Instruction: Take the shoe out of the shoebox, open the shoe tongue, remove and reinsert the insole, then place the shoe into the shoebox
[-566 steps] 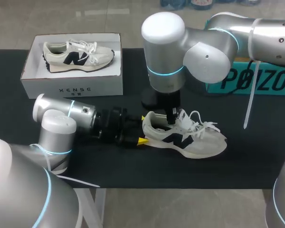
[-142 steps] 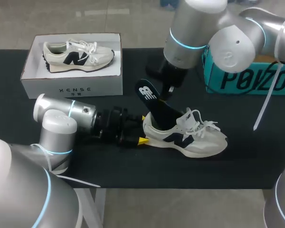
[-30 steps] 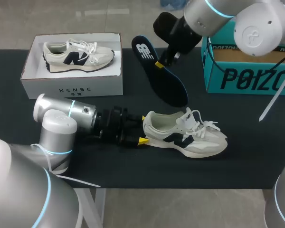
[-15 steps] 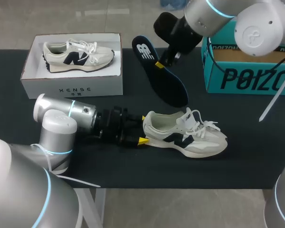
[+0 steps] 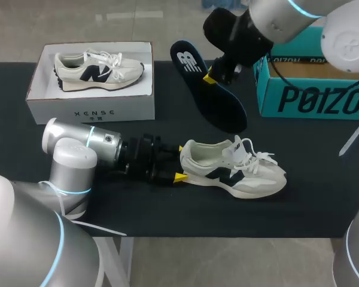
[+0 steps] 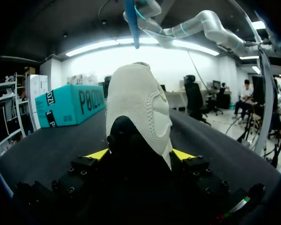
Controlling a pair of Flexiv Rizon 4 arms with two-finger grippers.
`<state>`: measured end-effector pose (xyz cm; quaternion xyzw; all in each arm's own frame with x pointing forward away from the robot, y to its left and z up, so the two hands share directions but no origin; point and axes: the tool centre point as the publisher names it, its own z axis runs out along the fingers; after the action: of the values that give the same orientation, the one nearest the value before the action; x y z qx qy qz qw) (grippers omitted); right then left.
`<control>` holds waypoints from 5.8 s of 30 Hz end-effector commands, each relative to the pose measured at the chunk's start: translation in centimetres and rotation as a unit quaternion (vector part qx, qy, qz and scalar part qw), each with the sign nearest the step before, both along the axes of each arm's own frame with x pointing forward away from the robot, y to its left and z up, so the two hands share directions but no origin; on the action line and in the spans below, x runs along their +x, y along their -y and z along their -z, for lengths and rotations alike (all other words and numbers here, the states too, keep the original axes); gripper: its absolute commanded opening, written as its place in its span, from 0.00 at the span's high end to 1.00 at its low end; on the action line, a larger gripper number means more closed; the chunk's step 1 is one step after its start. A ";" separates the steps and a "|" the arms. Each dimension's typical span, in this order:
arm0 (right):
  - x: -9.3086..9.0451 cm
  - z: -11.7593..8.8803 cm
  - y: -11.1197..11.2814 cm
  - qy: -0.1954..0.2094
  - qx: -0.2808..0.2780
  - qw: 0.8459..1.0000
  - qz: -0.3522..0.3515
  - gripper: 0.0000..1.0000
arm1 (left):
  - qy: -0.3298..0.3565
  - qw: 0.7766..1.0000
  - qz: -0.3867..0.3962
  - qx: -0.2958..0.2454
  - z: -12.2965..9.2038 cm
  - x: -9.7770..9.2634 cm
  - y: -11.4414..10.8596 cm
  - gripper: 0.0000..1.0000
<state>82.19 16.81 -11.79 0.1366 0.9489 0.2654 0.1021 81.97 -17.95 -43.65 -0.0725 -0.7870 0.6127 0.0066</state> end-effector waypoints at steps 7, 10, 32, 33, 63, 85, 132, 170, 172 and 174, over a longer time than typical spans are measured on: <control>-7.6 -6.7 2.8 0.021 0.030 0.999 -0.036 1.00 | 0.000 1.000 0.000 0.001 0.3 0.0 0.2 1.00; -9.2 -7.6 2.6 0.014 0.041 0.998 -0.052 1.00 | 0.000 1.000 0.000 0.001 0.3 0.0 0.2 1.00; -9.4 -7.7 3.1 0.016 0.053 0.997 -0.056 1.00 | 0.000 1.000 0.000 0.001 0.3 0.0 0.2 1.00; -10.0 -8.0 3.5 0.029 0.067 0.996 -0.055 1.00 | 0.000 1.000 0.000 0.001 0.3 0.0 0.2 1.00; -18.4 -14.5 6.0 -0.029 0.177 0.982 -0.057 1.00 | 0.000 1.000 0.000 0.001 0.3 0.0 0.2 1.00; -17.3 -15.2 3.5 -0.029 0.174 0.982 -0.071 1.00 | 0.000 1.000 0.000 0.001 0.3 0.0 0.2 1.00; -17.3 -15.2 3.5 -0.029 0.174 0.982 -0.071 1.00 | 0.199 0.878 0.120 0.418 -12.0 1.4 -5.7 0.00; -17.6 -15.8 4.1 -0.027 0.157 0.985 -0.062 1.00 | 0.198 0.832 0.052 0.515 -13.6 0.7 -4.5 0.00; -18.1 -16.6 4.7 -0.022 0.147 0.987 -0.056 1.00 | 0.198 0.832 0.052 0.515 -13.6 0.7 -4.5 0.00; -18.6 -17.2 5.0 -0.023 0.137 0.989 -0.052 1.00 | 0.198 0.832 0.052 0.515 -13.6 0.7 -4.5 0.00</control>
<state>64.64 12.41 3.61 0.0992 0.9032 0.4155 0.0407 82.74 -13.52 -29.98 -0.2192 -0.9681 0.0915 -0.0801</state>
